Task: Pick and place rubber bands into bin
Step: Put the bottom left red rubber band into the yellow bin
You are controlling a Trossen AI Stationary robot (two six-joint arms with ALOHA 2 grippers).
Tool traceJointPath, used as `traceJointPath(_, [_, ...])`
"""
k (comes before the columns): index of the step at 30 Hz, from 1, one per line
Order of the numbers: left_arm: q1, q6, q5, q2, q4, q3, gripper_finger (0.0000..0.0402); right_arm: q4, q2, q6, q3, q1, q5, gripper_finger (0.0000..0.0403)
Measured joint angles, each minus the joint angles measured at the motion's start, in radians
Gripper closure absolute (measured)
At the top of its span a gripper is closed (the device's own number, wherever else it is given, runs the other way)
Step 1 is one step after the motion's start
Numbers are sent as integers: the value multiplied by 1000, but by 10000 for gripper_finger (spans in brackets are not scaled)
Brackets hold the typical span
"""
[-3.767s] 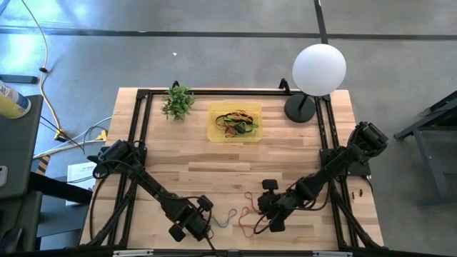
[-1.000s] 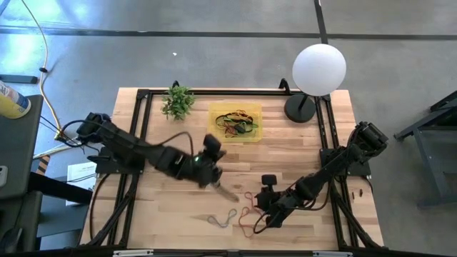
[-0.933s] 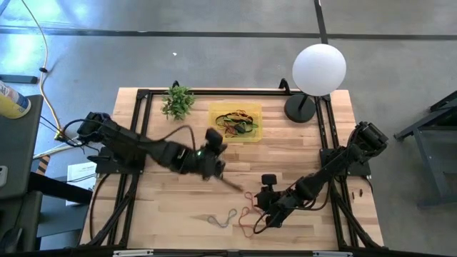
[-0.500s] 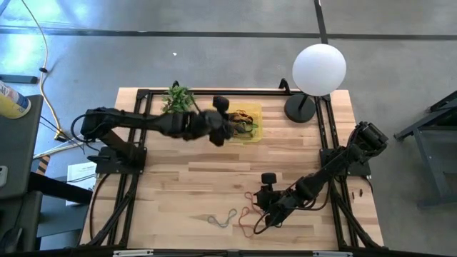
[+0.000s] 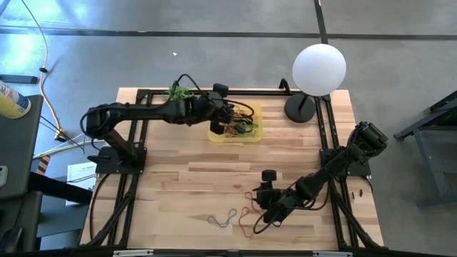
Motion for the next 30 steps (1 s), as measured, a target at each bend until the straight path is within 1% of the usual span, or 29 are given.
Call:
traceJointPath(7, [32, -20, 52, 95, -3, 0, 401, 4, 0, 0, 0, 0, 24, 265])
traceJointPath(16, [43, -31, 67, 207, -5, 0, 401, 16, 0, 0, 0, 0, 45, 265])
traceJointPath(30, [44, -49, 80, 224, -2, 0, 401, 15, 0, 0, 0, 0, 59, 265])
